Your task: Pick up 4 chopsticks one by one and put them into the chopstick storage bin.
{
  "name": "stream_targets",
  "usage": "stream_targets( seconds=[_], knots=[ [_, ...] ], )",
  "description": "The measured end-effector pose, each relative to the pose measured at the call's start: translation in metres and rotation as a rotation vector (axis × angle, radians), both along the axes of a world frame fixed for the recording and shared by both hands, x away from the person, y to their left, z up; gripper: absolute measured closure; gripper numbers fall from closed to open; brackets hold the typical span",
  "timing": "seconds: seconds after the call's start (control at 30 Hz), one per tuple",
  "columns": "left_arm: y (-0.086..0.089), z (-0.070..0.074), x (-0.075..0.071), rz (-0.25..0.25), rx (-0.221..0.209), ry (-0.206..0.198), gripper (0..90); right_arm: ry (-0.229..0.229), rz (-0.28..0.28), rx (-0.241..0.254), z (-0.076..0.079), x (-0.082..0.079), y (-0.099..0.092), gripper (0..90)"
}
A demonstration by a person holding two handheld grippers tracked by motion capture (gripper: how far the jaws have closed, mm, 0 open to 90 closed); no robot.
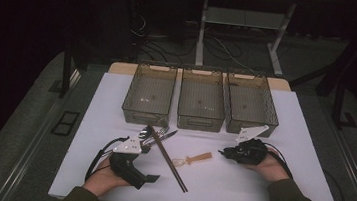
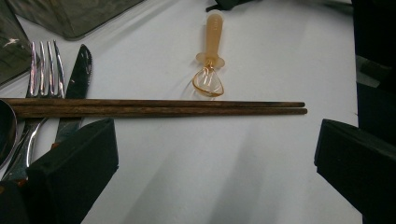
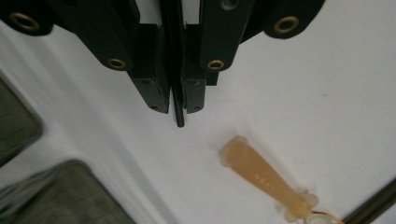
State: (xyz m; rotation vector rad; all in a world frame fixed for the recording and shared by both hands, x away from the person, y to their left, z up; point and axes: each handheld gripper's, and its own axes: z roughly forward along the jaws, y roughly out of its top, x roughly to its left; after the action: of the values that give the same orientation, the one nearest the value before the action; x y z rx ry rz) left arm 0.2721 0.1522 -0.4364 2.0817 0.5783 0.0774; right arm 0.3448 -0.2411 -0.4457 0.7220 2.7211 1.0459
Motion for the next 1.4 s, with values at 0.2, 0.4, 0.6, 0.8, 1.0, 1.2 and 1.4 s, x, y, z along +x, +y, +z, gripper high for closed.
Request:
stream_targets(
  seconds=[0.2,0.4,0.6,0.8,1.0,1.2,1.4],
  knots=[
    [0.001,0.000,0.000,0.002,-0.002,-0.005,0.0,-0.006,-0.023,0.007,-0.001,0.008,-0.001,84.9],
    [0.001,0.000,0.001,0.000,0.005,-0.006,0.0,-0.007,-0.027,0.010,-0.002,0.008,-0.001,84.4],
    [0.003,-0.001,0.002,0.007,-0.002,-0.005,0.0,-0.010,-0.041,0.043,0.001,0.008,-0.005,73.8],
    [0.004,-0.002,0.002,0.008,-0.014,-0.003,0.0,0.006,-0.073,0.091,0.012,0.003,-0.013,59.5],
    [0.006,-0.001,0.002,0.022,-0.017,-0.012,0.0,0.028,-0.096,0.091,0.018,-0.011,-0.027,46.7],
    [0.007,-0.003,0.003,0.021,-0.010,-0.014,0.0,0.006,-0.110,0.086,0.025,-0.026,-0.044,39.1],
    [0.010,-0.001,0.004,0.012,0.002,-0.034,0.0,-0.014,-0.144,0.090,0.028,-0.041,-0.062,41.5]
  ],
)
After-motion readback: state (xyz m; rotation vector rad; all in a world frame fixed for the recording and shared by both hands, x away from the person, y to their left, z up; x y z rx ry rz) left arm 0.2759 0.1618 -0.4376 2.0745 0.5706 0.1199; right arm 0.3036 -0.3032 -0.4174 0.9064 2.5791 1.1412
